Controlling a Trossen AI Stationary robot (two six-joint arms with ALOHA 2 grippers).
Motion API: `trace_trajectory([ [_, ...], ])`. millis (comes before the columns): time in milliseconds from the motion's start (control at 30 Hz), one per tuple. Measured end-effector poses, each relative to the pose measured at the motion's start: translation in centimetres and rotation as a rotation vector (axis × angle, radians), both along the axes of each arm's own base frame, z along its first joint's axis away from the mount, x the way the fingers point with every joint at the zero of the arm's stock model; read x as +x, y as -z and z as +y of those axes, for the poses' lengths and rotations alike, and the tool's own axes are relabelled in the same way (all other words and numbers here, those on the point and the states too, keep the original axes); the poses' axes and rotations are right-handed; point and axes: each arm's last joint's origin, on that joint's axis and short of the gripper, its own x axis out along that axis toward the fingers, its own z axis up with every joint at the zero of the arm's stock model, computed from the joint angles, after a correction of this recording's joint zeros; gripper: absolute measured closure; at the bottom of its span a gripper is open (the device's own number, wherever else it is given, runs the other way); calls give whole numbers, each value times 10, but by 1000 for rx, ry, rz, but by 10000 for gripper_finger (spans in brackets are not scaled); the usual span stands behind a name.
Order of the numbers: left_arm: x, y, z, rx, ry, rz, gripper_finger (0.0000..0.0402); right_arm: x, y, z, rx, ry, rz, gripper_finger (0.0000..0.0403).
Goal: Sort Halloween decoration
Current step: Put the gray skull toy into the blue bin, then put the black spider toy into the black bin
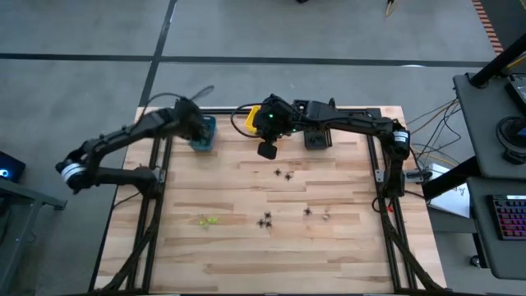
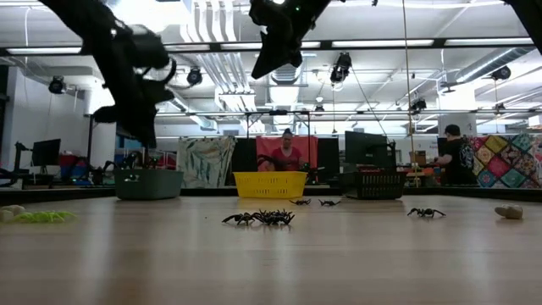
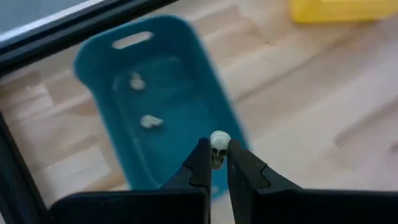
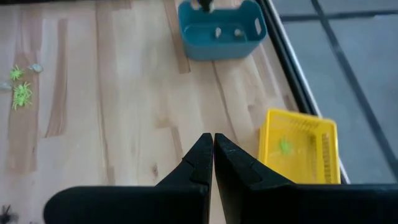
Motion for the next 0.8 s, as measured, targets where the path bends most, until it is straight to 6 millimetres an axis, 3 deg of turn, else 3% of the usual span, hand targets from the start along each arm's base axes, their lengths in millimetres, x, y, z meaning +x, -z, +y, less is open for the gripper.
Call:
trace_trajectory([
  [133,-13,13,34,-34,-57,8,400,-4,-4,1,35,28,33,394],
  [333,-7,30,61,-119,-52,37,376,-9,-11,3,83,73,57,394],
  [533,1,43,74,-201,-55,101,331,-12,-15,7,122,108,71,394],
  [800,1,33,73,-177,-38,95,273,-16,-13,12,184,164,117,394],
])
